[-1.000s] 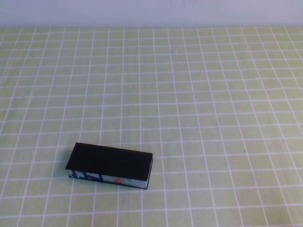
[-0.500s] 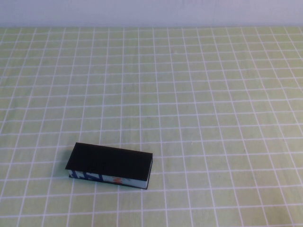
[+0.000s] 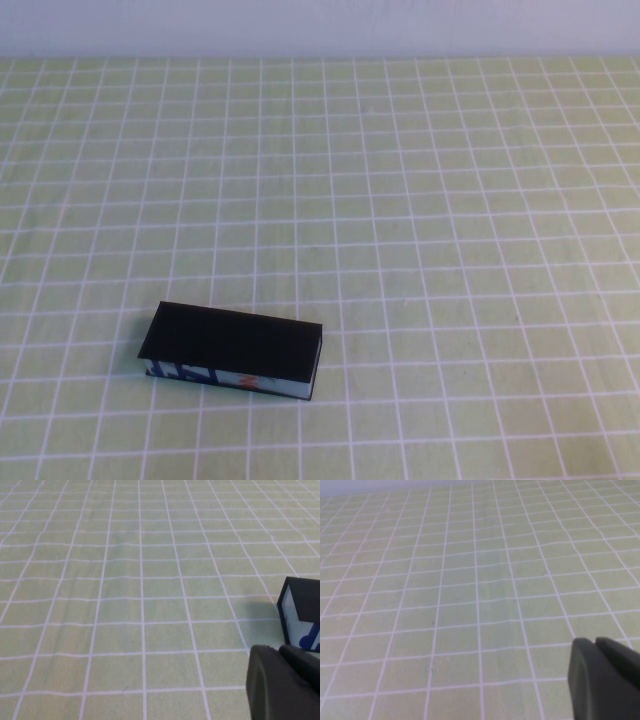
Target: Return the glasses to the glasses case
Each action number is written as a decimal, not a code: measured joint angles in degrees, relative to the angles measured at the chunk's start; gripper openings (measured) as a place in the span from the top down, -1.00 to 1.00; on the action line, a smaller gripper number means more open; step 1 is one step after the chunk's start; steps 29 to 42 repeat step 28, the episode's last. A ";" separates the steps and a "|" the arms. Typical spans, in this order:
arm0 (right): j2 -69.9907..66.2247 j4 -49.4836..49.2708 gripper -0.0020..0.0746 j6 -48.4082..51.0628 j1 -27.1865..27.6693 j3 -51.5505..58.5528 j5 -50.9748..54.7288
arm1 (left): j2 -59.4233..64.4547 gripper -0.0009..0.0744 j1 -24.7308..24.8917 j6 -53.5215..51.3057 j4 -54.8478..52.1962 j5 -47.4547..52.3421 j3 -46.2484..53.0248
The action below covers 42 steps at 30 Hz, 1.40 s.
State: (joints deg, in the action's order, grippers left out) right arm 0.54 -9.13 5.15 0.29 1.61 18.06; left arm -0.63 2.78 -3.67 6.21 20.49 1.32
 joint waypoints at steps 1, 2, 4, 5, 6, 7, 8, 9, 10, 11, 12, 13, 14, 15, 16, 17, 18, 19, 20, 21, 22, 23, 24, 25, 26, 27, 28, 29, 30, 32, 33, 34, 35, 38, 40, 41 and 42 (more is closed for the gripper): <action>0.00 0.00 0.99 0.00 0.00 0.00 0.00 | 0.00 0.98 0.00 0.00 0.00 0.00 0.00; 0.00 0.00 0.99 0.00 0.00 0.00 0.00 | 0.00 0.98 0.00 0.00 0.00 0.00 0.00; 0.00 0.00 0.99 0.00 0.00 0.00 0.00 | 0.00 0.98 0.00 0.00 0.00 0.00 0.00; 0.00 0.00 0.99 0.00 0.00 0.00 0.00 | 0.00 0.98 0.00 0.00 0.00 0.00 0.00; 0.00 0.00 0.99 0.00 0.00 0.00 0.00 | 0.00 0.98 0.00 0.00 0.00 0.00 0.00; 0.00 0.00 0.99 0.00 0.00 0.00 0.00 | 0.00 0.98 0.00 0.00 0.00 0.00 0.00; 0.00 0.00 0.99 0.00 0.00 0.00 0.00 | 0.00 0.98 0.00 0.00 0.00 0.00 0.00; 0.02 0.00 0.99 0.00 0.00 0.00 0.00 | 0.00 0.98 0.00 0.00 0.00 0.00 0.00; 0.12 0.00 0.99 0.00 0.00 0.00 0.00 | 0.00 0.98 0.00 0.00 0.00 0.00 0.00; 0.12 0.00 0.99 0.00 0.00 0.00 0.00 | 0.00 0.98 0.00 0.00 0.00 0.00 0.00; 0.12 0.00 0.99 0.00 0.00 0.00 0.00 | 0.00 0.98 0.00 0.00 -0.11 0.00 0.00; 0.12 0.00 0.99 0.00 0.00 0.00 0.00 | 0.00 0.98 0.00 0.00 -0.11 0.00 0.00; 0.12 0.00 0.99 0.00 0.00 0.00 0.00 | 0.00 0.98 0.00 0.00 -0.11 0.00 0.00; 0.23 0.00 0.99 0.00 0.00 0.00 0.00 | 0.00 0.98 0.00 0.00 -0.11 0.00 0.00; 0.25 0.00 0.99 0.00 0.00 0.00 0.00 | 0.00 0.98 0.00 0.00 -0.11 0.00 0.00; 0.25 0.00 0.99 0.00 0.00 0.00 0.00 | 0.00 0.98 0.00 0.00 -0.11 0.00 0.00; 0.25 0.00 0.99 0.00 0.00 0.00 0.00 | 0.00 0.98 0.00 0.00 -0.11 0.00 0.00; 0.25 0.00 0.99 0.00 0.00 0.00 0.00 | 0.00 0.98 0.00 0.00 -0.11 0.00 0.00; 0.25 0.00 0.99 0.00 0.00 0.00 0.00 | 0.00 0.98 0.00 0.00 -0.11 0.00 0.00; 0.25 0.00 0.99 0.00 0.00 0.00 0.00 | 0.00 0.98 0.00 0.00 -0.11 0.00 0.00; 0.25 0.00 0.99 0.00 0.00 0.00 0.00 | 0.00 0.98 0.00 0.00 -0.11 0.00 0.00; 0.25 0.00 0.99 0.00 0.00 0.00 0.00 | 0.00 0.98 0.00 0.00 -0.11 0.00 0.00; 0.25 0.00 0.99 0.00 0.00 0.00 0.00 | 0.00 0.98 0.00 0.00 -0.11 0.00 0.00; 0.25 0.00 0.99 0.00 0.00 0.00 0.00 | 0.00 0.98 0.00 0.00 -0.11 0.00 0.00; 0.25 0.00 0.99 0.00 0.00 0.00 0.00 | 0.00 0.98 0.00 0.00 -0.11 0.00 0.00; 0.25 0.00 0.99 0.00 0.00 0.00 0.00 | 0.00 0.98 0.00 0.00 -0.11 0.00 0.00; 0.25 0.00 0.99 0.00 0.00 0.00 0.00 | 0.00 0.98 0.00 0.00 -0.11 0.00 0.00; 0.25 0.00 0.99 0.00 0.00 0.00 0.00 | 0.00 0.98 0.00 0.00 -0.11 0.00 0.00; 0.25 0.00 0.99 0.00 0.00 0.00 0.00 | 0.00 0.98 0.00 0.00 -0.11 0.00 0.00; 0.25 0.00 0.99 0.00 0.00 0.00 0.00 | 0.00 0.98 0.00 0.00 -0.11 0.00 0.00; 0.25 0.00 0.99 0.00 0.00 0.00 0.00 | 0.00 0.98 0.00 0.00 -0.11 0.00 0.00; 0.25 0.00 0.99 0.00 0.00 0.00 0.00 | 0.00 0.98 0.00 0.00 -0.11 0.00 0.00; 0.25 0.00 0.99 0.00 0.00 0.00 0.00 | 0.00 0.98 0.00 0.00 -0.11 0.00 0.00; 0.25 0.00 0.99 0.00 0.00 0.00 0.00 | 0.00 0.98 0.00 0.00 -0.11 0.00 0.00; 0.25 0.00 0.99 0.00 0.00 0.00 0.00 | 0.00 0.98 0.00 0.00 -0.11 0.00 0.00; 0.25 0.00 0.99 0.00 0.00 0.00 0.00 | 0.00 0.98 0.00 0.00 -0.11 0.00 0.00; 0.25 0.00 0.99 0.00 0.00 0.00 0.00 | 0.00 0.98 0.00 0.00 -0.11 0.00 0.00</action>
